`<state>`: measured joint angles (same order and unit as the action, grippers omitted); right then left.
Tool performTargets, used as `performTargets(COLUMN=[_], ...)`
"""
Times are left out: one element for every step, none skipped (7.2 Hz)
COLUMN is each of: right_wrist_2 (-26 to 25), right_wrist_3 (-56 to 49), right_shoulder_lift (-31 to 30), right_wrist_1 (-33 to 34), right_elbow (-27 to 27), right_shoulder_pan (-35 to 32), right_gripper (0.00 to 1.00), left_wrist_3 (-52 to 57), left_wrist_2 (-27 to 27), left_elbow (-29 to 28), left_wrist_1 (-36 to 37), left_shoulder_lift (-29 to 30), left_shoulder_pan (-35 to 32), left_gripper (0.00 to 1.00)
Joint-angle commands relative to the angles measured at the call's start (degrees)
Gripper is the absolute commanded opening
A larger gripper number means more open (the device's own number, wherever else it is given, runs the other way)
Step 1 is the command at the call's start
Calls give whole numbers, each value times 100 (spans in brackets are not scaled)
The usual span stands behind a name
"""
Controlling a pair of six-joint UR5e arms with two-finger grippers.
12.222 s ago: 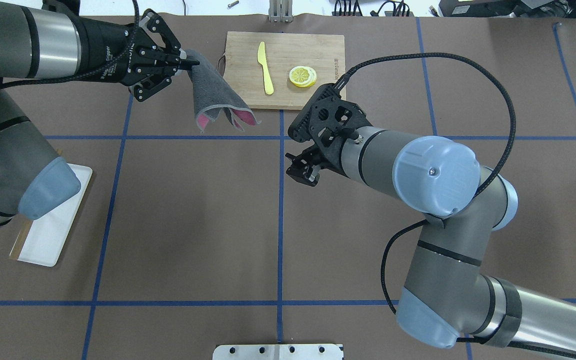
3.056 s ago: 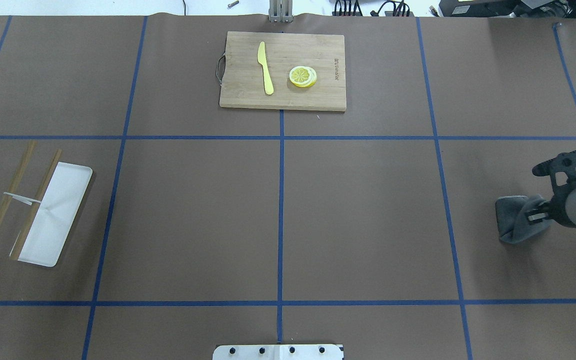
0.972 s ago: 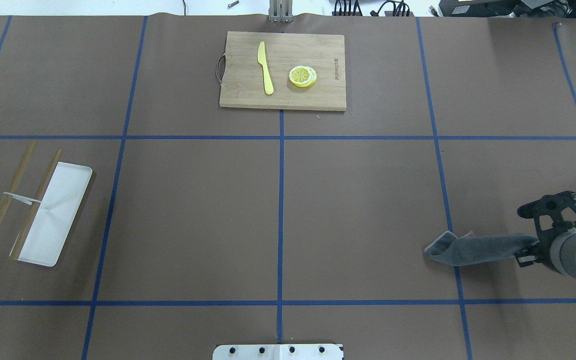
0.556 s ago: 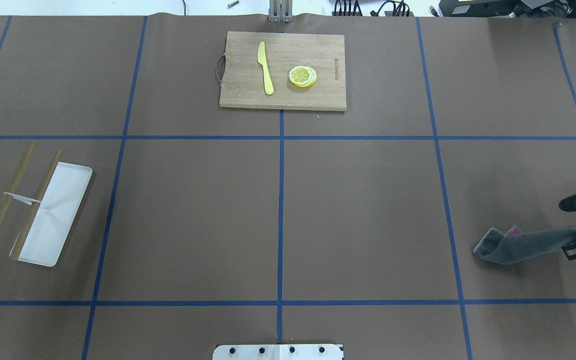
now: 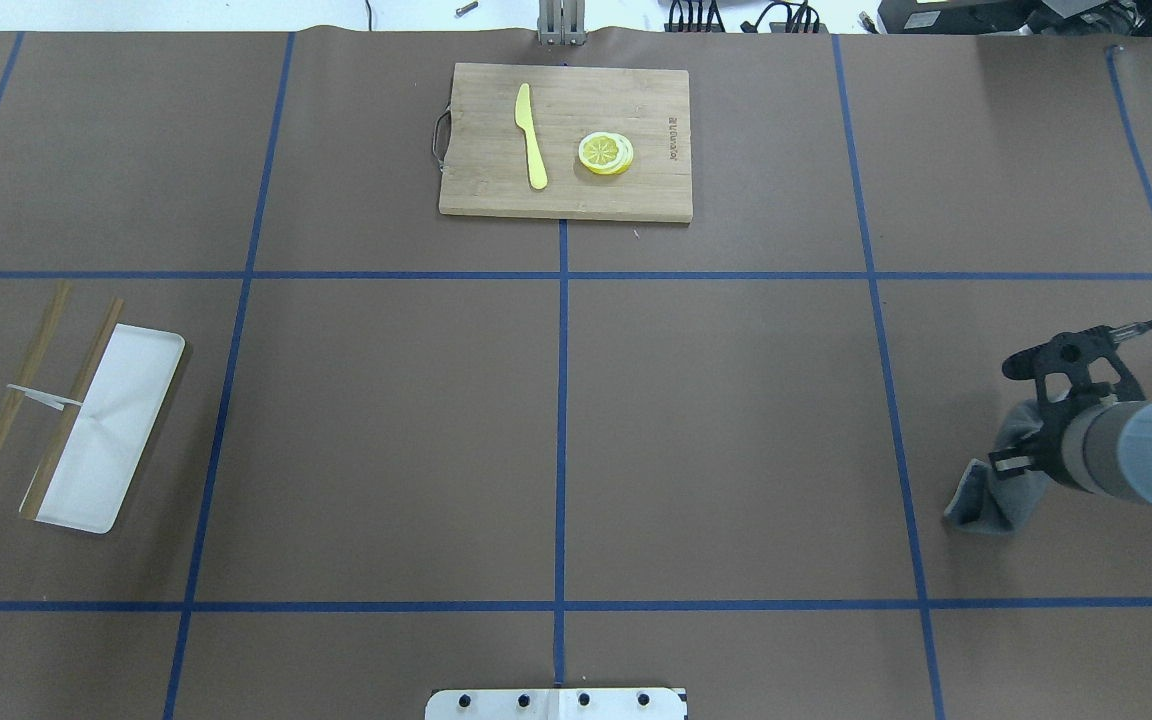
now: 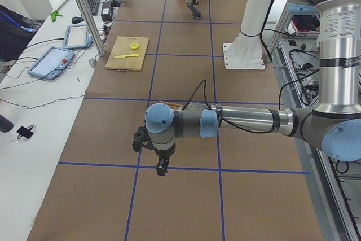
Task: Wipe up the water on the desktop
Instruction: 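Wipe the towel back and forth across the table with the right gripper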
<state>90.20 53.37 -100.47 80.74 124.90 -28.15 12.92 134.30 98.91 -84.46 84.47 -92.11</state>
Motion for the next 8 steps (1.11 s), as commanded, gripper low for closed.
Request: performTargets(right_wrist_2=[-28,-116,-117,-64,241,896,1442,2022], right_wrist_3=[1432,1839,2026,2028,1950,1844,1400,717], right_shoulder_lift=[1445,1895,2361,2601,2699,2856,2936,2928], right_wrist_1=[65,56,65,65,369,868,1169,1311], right_elbow=[-175,-176,-176,-159,15,191,297,290], right_shoulder_pan=[729,898,908,812,490,-79,-685,-1431], right_gripper=[0,0,0,0,0,0,0,0], left_wrist_3=[-9,0,-9,-9,-44,-253,-568,-606], left_wrist_2=[0,0,0,17,26,26,26,26], left_elbow=[-3,-12,-12,-3,40,137,172,173], left_wrist_1=[0,0,0,0,-26,-331,-708,-851], left_shoulder_lift=[8,9,0,-18,-105,-297,-447,-518], left_shoulder_pan=[0,0,0,-9,-9,-9,-9,-9], left_gripper=[99,99,99,99,99,99,99,99])
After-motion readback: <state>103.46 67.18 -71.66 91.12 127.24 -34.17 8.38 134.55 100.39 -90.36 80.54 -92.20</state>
